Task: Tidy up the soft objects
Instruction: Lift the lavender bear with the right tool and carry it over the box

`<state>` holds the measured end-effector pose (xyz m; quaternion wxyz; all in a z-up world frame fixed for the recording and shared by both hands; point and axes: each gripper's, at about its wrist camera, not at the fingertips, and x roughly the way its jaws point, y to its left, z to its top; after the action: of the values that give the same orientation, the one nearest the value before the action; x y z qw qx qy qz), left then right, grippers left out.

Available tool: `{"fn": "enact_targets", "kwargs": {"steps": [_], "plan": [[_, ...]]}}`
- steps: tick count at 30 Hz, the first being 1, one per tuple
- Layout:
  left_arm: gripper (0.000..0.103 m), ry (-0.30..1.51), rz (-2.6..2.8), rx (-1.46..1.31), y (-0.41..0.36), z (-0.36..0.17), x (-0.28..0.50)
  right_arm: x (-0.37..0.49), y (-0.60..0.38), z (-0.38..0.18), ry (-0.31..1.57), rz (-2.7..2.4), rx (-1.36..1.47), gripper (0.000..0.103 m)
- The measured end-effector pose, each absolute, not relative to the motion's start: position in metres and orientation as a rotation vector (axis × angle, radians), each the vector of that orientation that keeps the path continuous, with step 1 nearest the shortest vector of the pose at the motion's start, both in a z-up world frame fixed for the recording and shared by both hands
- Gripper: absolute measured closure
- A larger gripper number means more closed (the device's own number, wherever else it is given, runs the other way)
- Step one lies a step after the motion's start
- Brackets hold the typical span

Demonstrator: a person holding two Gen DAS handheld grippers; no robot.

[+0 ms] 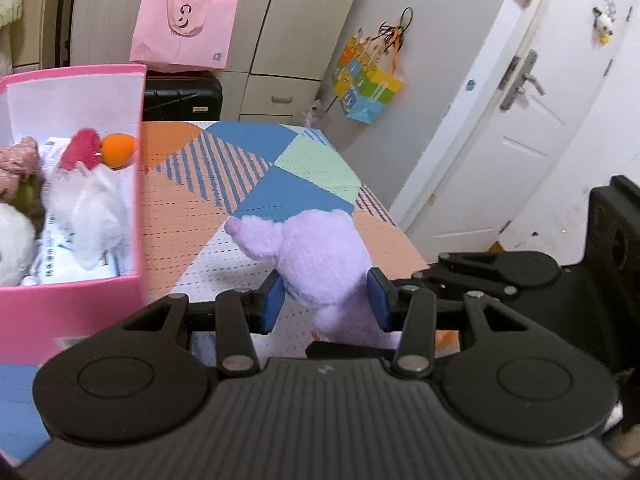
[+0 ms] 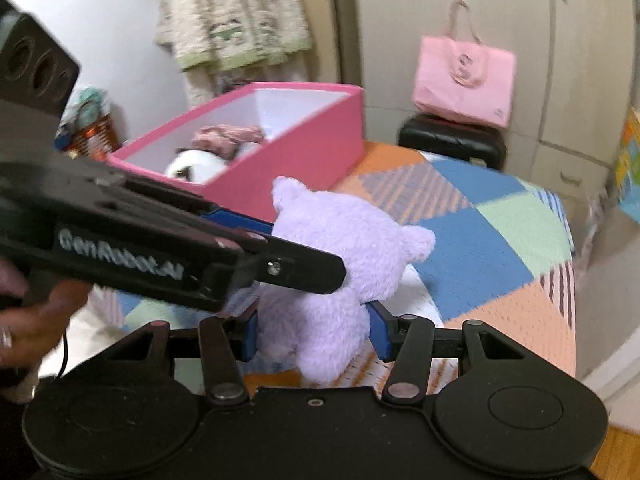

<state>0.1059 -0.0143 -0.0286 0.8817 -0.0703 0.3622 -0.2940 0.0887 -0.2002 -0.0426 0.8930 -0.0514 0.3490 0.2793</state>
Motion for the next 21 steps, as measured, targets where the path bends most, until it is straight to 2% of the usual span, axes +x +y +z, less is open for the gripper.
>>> {"fn": "enact_targets", "kwargs": {"steps": [12, 21], "plan": [[0.060, 0.675, -0.583, -0.126, 0.054, 0.020, 0.074, 0.075, -0.150, 0.005, 0.634, 0.747, -0.143, 0.046], [0.060, 0.574, -0.511, -0.152, 0.090, 0.038, 0.091, 0.104, -0.118, 0.018, 0.548, 0.784, -0.109, 0.045]]}}
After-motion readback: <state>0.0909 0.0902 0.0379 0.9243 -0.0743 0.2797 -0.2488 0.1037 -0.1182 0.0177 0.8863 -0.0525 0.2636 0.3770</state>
